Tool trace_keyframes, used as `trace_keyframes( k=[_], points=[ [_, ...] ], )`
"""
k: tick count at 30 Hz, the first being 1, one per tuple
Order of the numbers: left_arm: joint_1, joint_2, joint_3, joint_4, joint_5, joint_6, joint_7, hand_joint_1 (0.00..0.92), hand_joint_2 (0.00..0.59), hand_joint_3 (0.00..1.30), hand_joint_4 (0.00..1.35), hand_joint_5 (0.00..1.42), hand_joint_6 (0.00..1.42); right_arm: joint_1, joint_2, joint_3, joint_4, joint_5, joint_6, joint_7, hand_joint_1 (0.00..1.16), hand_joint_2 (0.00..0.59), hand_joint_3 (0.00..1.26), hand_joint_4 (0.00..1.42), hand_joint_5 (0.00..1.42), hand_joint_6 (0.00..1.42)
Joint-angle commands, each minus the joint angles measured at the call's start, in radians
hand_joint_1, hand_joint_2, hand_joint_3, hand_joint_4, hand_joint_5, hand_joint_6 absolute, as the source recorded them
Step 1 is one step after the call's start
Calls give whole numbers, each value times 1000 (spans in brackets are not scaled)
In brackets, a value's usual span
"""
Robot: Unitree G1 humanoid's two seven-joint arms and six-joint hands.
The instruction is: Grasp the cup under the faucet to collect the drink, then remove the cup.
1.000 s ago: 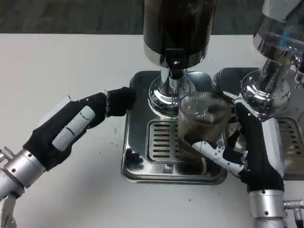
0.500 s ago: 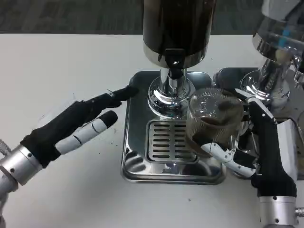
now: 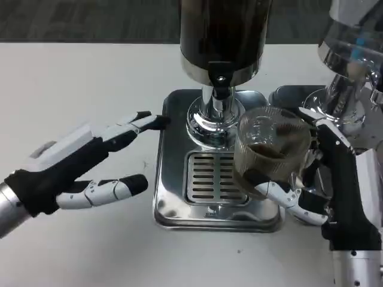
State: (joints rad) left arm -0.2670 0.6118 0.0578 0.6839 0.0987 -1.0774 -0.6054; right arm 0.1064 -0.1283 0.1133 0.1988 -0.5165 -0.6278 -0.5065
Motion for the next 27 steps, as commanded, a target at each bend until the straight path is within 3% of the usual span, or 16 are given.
trace_keyframes(
  k=[1, 16, 27],
  points=[
    [43, 53, -17, -50, 16, -48, 24, 0, 177, 77, 0, 0, 18, 21, -1, -20, -77, 29, -17, 19, 872, 156, 611, 689, 889, 1231],
    [171, 149, -72, -210, -53, -125, 14, 0, 167, 56, 0, 0, 9, 122, 1, -40, -200, 56, -37, 90, 878, 155, 622, 697, 900, 1247],
    [221, 201, -91, -290, -103, -127, 15, 0, 163, 55, 0, 0, 9, 211, 3, -48, -309, 78, -33, 151, 878, 155, 623, 698, 901, 1248]
  ],
)
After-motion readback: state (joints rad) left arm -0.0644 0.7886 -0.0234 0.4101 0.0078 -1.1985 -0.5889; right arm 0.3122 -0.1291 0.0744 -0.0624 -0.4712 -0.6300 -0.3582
